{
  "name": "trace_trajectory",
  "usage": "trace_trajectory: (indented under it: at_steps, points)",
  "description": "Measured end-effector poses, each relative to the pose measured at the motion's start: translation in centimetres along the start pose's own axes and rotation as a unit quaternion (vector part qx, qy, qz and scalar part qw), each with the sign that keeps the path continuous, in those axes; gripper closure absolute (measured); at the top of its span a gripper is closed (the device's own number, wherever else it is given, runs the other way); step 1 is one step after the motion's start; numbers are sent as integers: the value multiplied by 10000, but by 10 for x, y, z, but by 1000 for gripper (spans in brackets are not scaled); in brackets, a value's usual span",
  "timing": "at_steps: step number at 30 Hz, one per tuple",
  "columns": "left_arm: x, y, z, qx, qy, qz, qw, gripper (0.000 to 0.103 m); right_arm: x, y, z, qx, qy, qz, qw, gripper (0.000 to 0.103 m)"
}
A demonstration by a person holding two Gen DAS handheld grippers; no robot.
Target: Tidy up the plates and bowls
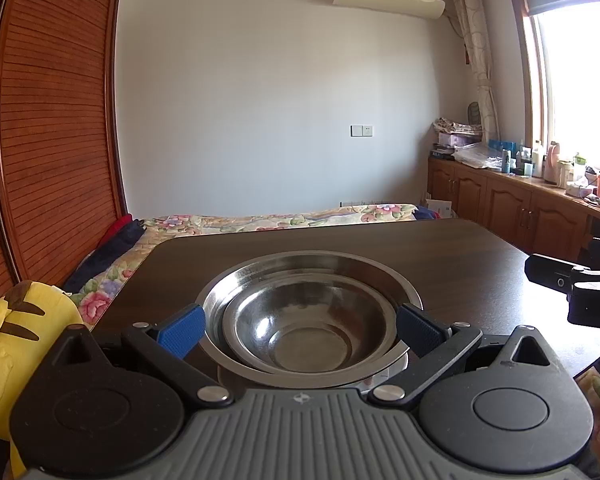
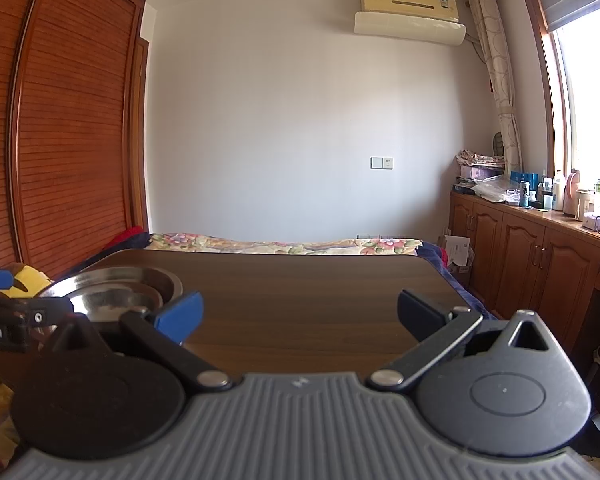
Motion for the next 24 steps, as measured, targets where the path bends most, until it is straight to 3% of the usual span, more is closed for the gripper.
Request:
trace_trajectory:
  at_steps: [24]
  points:
    - [0,1,1,20,-13,20,10000,0,0,-1,0,-8,-6,4,10000,0]
Point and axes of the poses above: each gripper's, at about its wrist camera, not at the fingertips, and z roughly against the way its jaws point, y to its left, x to its top, the point moved 10 cm from there along -z, roughly the way its jaws point, and after that the axes turned 12 degrees about z, right-handed, at the moved point
